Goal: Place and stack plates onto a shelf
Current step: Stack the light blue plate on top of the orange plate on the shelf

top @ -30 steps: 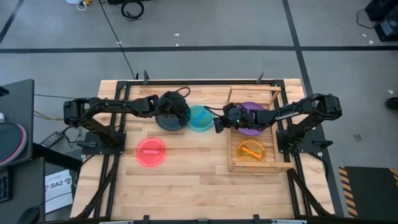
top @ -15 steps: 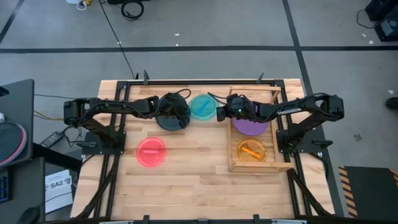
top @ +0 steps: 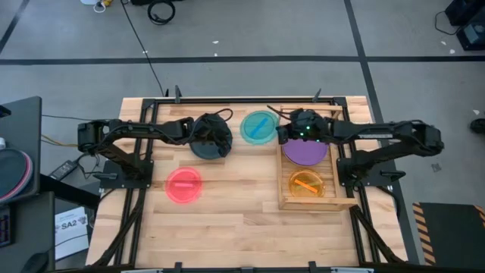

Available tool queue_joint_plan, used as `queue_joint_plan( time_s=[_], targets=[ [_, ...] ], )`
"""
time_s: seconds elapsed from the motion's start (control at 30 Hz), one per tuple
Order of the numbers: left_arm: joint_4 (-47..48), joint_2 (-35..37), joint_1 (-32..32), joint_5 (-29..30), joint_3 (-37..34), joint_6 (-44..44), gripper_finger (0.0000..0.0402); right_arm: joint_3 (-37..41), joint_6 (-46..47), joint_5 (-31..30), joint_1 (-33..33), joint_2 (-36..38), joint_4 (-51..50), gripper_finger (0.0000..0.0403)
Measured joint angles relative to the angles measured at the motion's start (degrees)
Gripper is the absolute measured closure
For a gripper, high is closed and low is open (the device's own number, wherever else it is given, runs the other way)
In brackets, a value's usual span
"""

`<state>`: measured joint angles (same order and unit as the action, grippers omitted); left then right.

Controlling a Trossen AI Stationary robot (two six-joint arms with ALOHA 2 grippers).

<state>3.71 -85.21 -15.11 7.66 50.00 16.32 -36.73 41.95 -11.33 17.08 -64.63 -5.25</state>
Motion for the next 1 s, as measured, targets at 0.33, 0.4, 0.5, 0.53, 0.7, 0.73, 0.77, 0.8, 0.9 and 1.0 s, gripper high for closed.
queue_joint_plan(
  time_s=[0.33, 0.4, 0.5, 0.53, 0.7, 0.73, 0.77, 0.8, 0.9, 1.0],
  targets=[
    [0.1, 0.0, 0.0, 0.0, 0.0, 0.0, 0.0276, 0.0, 5.0, 14.4, -0.2, 16.6, -21.9, 0.0395],
    [0.1, 0.0, 0.0, 0.0, 0.0, 0.0, 0.0276, 0.0, 5.0, 18.2, -0.2, 19.2, -25.8, 0.0395],
    [0.2, 0.0, 0.0, 0.0, 0.0, 0.0, 0.0276, 0.0, 5.0, 23.9, -0.2, 22.2, -32.5, 0.0395],
    [0.3, 0.0, 0.0, 0.0, 0.0, 0.0, 0.0276, 0.0, 5.0, 25.4, -0.4, 22.9, -34.8, 0.0395],
    [0.5, 0.0, 0.0, 0.0, 0.0, 0.0, 0.0276, 0.0, 5.5, 28.3, -2.6, 24.7, -46.9, 0.0395],
    [0.5, 0.0, 0.0, 0.0, 0.0, 0.0, 0.0276, 0.0, 6.2, 28.5, -3.2, 24.8, -48.9, 0.0395],
    [0.5, 0.0, 0.0, 0.0, 0.0, 0.0, 0.0276, 0.0, 6.9, 28.7, -3.9, 24.9, -50.7, 0.0394],
    [0.6, 0.0, 0.0, 0.0, 0.0, 0.0, 0.0276, 0.0, 7.5, 29.0, -4.5, 24.9, -52.3, 0.0393],
    [0.9, 0.0, 0.0, 0.0, 0.0, 0.0, 0.0276, 0.0, 8.0, 30.6, -6.4, 24.9, -54.9, 0.0393],
    [1.0, 0.0, 0.0, 0.0, 0.0, 0.0, 0.0276, 0.0, 8.0, 31.6, -8.2, 24.9, -55.4, 0.0393]
  ],
)
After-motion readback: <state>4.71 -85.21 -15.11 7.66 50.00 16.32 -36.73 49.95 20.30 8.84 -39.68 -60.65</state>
